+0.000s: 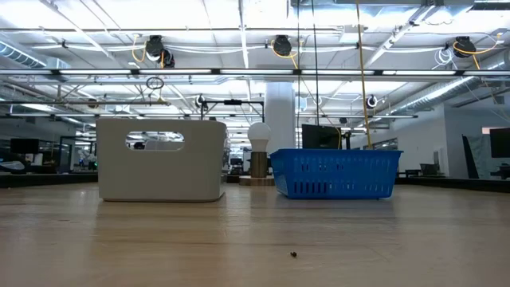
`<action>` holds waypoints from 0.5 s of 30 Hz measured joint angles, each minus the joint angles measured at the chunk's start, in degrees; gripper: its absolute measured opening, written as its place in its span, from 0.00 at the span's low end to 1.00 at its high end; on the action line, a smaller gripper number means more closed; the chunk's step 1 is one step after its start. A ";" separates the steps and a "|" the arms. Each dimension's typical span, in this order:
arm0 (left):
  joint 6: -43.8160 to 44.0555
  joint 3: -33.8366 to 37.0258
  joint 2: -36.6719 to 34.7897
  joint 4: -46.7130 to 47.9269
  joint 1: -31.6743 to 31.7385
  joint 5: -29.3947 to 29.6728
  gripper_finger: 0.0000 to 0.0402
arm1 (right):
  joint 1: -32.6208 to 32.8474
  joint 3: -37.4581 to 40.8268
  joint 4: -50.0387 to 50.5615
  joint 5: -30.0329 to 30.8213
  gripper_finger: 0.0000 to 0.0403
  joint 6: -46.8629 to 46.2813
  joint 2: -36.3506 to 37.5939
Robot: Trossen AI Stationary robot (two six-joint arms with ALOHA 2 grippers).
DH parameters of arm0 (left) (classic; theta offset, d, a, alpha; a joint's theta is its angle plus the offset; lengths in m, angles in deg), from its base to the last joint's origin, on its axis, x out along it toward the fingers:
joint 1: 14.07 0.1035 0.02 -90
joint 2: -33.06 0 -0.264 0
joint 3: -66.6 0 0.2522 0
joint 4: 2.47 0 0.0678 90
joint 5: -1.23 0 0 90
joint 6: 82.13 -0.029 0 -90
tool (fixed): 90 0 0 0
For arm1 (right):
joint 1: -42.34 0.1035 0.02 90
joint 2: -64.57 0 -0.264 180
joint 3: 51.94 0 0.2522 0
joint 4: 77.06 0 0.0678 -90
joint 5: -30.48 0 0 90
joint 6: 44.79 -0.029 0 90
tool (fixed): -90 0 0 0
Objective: Pick & Place Office items
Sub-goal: Put the bottom blue digital clock into the blue bin
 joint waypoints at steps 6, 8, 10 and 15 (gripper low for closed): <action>-0.03 0.02 0.30 -0.28 1.09 -2.60 0.11 | 0.00 0.00 0.04 0.15 0.45 0.14 0.00; -0.04 0.00 0.83 -0.81 1.35 -2.88 0.11 | 0.00 0.00 0.24 0.21 0.41 0.35 0.00; -0.02 0.01 1.17 -0.79 1.45 -3.71 0.11 | 0.00 0.04 0.48 0.28 0.37 0.61 -0.01; 0.15 0.00 2.67 -2.78 1.68 -4.41 0.11 | -0.02 0.04 0.27 0.28 0.26 1.21 -0.02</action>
